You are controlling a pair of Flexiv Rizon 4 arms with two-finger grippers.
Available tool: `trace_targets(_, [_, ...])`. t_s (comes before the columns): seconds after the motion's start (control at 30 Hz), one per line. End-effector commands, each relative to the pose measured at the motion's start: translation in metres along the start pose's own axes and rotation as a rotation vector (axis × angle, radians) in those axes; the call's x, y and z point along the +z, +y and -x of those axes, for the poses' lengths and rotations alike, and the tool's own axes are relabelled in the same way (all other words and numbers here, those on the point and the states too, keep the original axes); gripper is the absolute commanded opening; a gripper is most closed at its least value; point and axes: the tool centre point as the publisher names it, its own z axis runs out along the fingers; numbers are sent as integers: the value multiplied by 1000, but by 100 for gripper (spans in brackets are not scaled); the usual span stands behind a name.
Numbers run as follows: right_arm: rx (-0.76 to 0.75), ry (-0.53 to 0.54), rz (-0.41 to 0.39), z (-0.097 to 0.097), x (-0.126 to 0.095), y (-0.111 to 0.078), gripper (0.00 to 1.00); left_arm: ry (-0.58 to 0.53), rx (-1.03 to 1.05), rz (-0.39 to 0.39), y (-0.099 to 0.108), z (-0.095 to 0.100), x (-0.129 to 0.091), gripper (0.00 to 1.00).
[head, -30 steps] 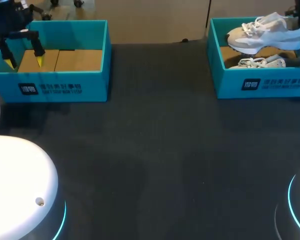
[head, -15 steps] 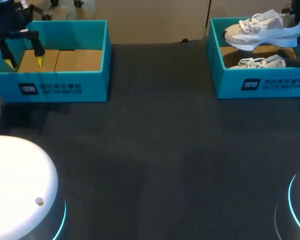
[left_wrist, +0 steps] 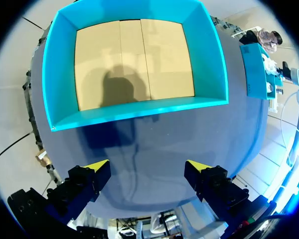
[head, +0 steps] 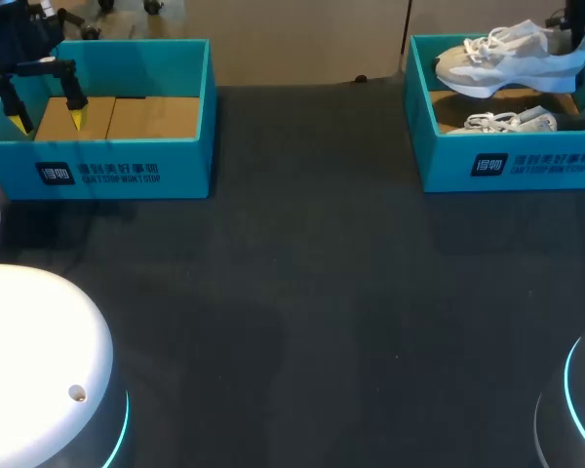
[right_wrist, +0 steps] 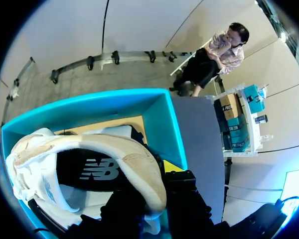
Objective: Take the shoe out of the shoebox, open the shoe tongue, remove and reinsert the insole, then place the shoe into the shoebox
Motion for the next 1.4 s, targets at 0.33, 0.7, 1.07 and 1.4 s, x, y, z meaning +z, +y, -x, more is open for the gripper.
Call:
trace_targets(0.33, [44,-23,-17,1,12,-1,0,-1,0,0,1,0,-1,100])
trace_targets(0.7, [43,-22,-33,-4,27,-2,0,-1,0,0,1,0,-1,100])
trace_targets(1.07, [36,-34,-46,-10,40,-1,0,-1,0,0,1,0,-1,100])
trace_targets(1.4, [18,-26,-57,-16,52,-4,0,-1,0,0,1,0,-1,100])
